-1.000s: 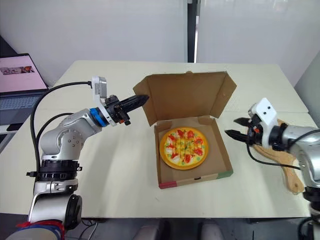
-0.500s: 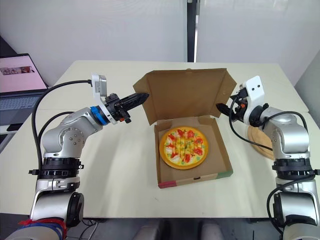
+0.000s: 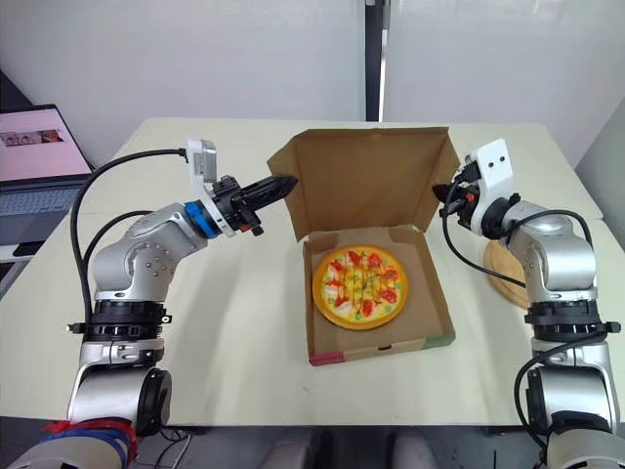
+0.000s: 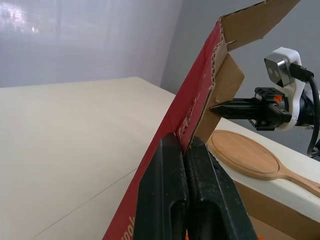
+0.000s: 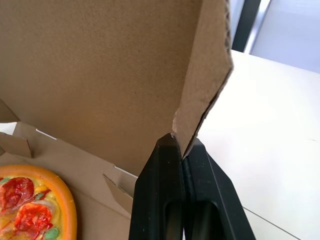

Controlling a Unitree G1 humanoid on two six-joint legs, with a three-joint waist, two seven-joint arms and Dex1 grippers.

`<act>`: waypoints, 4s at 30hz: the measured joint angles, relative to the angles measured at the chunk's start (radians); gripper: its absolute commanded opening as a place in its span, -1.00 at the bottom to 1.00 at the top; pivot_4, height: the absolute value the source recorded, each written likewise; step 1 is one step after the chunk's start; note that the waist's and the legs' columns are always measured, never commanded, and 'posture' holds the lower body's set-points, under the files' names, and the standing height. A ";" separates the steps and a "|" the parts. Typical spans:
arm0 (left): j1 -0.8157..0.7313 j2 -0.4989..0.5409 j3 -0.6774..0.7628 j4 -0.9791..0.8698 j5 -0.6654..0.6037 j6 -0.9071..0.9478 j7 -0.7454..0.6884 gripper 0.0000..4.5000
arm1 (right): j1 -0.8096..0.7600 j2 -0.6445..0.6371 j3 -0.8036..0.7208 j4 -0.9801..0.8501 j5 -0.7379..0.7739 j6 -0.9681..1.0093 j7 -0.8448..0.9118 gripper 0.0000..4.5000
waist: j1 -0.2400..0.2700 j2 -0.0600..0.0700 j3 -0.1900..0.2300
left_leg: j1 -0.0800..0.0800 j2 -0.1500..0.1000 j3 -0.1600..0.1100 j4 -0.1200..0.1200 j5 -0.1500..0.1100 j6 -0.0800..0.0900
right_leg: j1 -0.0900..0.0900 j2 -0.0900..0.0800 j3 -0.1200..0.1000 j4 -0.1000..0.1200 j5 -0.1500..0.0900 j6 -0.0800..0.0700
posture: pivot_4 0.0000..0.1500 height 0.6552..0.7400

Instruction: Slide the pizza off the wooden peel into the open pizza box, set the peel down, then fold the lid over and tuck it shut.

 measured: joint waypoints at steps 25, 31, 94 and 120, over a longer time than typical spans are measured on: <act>-0.155 -0.114 -0.037 0.102 0.093 -0.018 0.029 -1.00 | -0.004 -0.047 -0.105 -0.325 0.028 0.437 -0.163 -1.00 | -0.003 0.000 0.000 | 0.000 0.000 0.001 -0.001 0.000 0.000 | -0.001 0.000 0.001 0.000 0.000 0.000 | 1.00 0.72; -0.078 -0.117 -0.038 0.024 0.142 -0.068 0.091 -0.92 | 0.002 -0.021 -0.109 -0.356 0.028 0.444 -0.174 -1.00 | -0.004 0.000 0.000 | 0.000 0.000 0.001 -0.001 0.000 0.000 | -0.001 0.000 0.001 0.000 0.000 0.000 | 1.00 0.72; 0.247 -0.255 -0.065 -0.513 0.241 -0.160 0.661 -0.80 | 0.013 -0.002 -0.078 -0.382 0.072 0.395 -0.152 -1.00 | -0.003 0.000 0.000 | 0.000 0.000 0.001 -0.001 0.000 0.000 | 0.000 0.001 0.001 0.000 0.000 0.000 | 1.00 0.72; -0.004 -0.160 -0.005 -0.267 0.035 0.111 0.420 -0.98 | 0.040 0.045 -0.136 -0.488 0.067 0.514 -0.283 -1.00 | -0.001 0.000 0.000 | 0.000 0.000 0.001 -0.001 0.000 0.000 | 0.000 0.001 0.000 0.000 0.000 0.000 | 1.00 0.72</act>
